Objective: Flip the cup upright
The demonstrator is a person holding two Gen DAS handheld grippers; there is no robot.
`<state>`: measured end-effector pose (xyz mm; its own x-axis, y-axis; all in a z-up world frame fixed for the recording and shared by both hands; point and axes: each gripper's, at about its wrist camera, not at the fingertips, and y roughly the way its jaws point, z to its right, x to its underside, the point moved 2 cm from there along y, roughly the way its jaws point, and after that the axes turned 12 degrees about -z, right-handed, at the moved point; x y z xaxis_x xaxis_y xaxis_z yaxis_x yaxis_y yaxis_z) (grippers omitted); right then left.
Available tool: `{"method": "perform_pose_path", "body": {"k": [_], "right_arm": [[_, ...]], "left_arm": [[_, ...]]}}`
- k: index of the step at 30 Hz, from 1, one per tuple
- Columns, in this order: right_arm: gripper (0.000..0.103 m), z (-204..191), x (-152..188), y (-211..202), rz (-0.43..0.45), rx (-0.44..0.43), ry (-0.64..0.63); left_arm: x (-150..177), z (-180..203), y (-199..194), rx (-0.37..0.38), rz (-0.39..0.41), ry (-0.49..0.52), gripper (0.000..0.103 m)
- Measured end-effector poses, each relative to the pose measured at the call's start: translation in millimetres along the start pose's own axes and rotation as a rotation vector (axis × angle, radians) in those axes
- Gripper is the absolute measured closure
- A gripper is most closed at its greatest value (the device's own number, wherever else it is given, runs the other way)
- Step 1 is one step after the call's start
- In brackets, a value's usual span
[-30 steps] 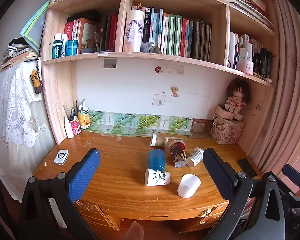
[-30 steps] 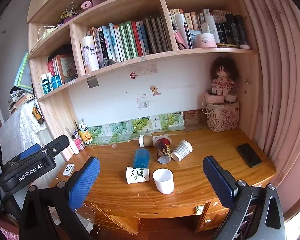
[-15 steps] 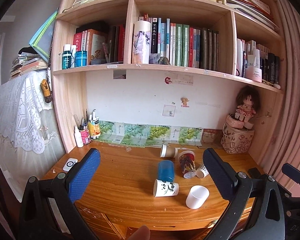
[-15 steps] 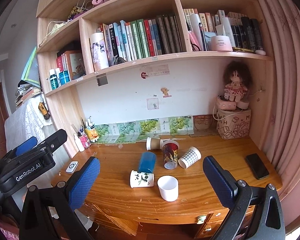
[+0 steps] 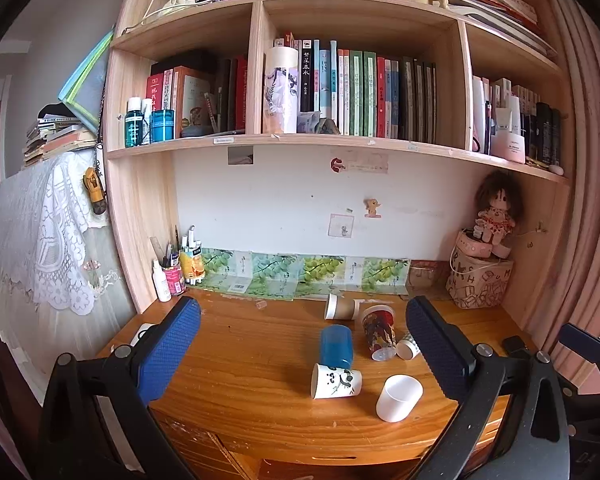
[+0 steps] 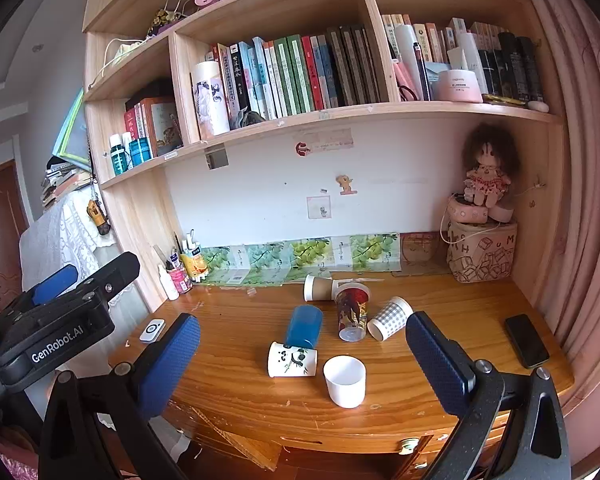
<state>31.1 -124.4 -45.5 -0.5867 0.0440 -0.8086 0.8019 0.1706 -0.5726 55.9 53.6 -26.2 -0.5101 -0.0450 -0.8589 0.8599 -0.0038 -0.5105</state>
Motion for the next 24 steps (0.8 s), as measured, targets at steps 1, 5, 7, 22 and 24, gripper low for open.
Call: {"method": "perform_pose_path", "body": {"k": [1, 5, 7, 22, 24], "right_arm": [[0.000, -0.2, 0.1, 0.1, 0.000, 0.002, 0.000], [0.000, -0.2, 0.1, 1.0, -0.002, 0.002, 0.004], [0.000, -0.4, -0.1, 1.0, -0.004, 0.001, 0.004], [0.000, -5.2, 2.8, 12.8, -0.067, -0.013, 0.012], [0.000, -6.7, 2.4, 13.8, -0.072, -0.013, 0.014]], "left_arm": [[-0.3, 0.3, 0.1, 0.000, 0.000, 0.001, 0.000], [0.4, 1.6, 1.3, 0.003, -0.007, 0.002, 0.000], [1.0, 2.0, 1.7, 0.002, -0.010, 0.003, 0.000], [2.8, -3.6, 10.7, 0.004, -0.074, -0.001, 0.000], [2.4, -5.3, 11.3, 0.010, -0.075, 0.003, 0.000]]}}
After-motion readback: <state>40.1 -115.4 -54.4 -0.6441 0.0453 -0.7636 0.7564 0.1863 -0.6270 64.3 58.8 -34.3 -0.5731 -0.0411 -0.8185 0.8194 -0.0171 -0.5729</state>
